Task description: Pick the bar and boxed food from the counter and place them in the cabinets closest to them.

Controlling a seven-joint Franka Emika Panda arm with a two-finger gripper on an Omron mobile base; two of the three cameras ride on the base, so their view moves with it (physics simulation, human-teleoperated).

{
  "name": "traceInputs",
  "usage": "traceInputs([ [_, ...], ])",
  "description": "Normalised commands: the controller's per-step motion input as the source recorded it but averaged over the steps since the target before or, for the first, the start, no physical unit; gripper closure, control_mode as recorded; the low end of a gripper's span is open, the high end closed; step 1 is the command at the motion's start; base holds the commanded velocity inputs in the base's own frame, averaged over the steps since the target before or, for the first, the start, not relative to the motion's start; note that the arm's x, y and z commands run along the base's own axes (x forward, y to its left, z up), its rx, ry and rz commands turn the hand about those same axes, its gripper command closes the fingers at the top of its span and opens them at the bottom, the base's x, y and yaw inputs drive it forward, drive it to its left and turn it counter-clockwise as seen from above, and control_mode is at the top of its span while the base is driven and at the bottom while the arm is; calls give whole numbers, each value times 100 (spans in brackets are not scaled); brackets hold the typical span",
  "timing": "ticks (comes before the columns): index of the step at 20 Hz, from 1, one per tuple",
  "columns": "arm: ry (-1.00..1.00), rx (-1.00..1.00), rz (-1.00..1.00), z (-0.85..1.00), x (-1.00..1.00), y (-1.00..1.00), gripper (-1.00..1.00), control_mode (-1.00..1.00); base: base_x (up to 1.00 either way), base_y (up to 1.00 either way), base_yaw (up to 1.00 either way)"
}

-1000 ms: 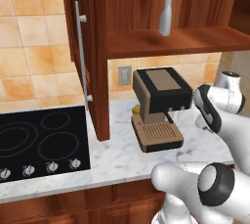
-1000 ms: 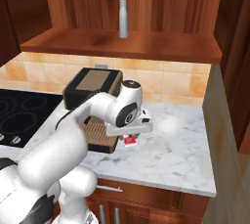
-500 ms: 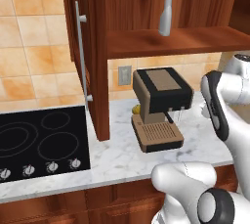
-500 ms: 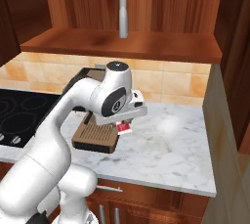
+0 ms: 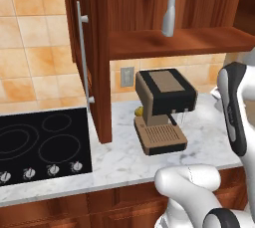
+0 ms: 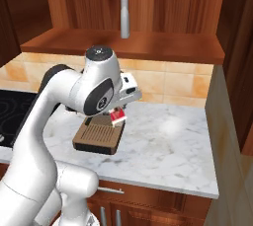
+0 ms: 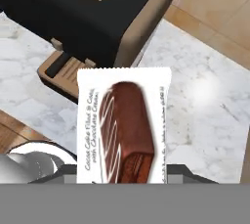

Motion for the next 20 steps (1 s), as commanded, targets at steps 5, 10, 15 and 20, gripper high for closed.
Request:
traceInputs([
  [5,-14,-4,3,82,-11,25,100,-100,0,0,0],
  [10,-12,-1,0,69,0,4,100,-100,0,0,0],
  [15,-4,0,0,5,-3,0,100,-100,0,0,0],
  [20,-11,3,-10,37,1,-1,100,-100,0,0,0],
])
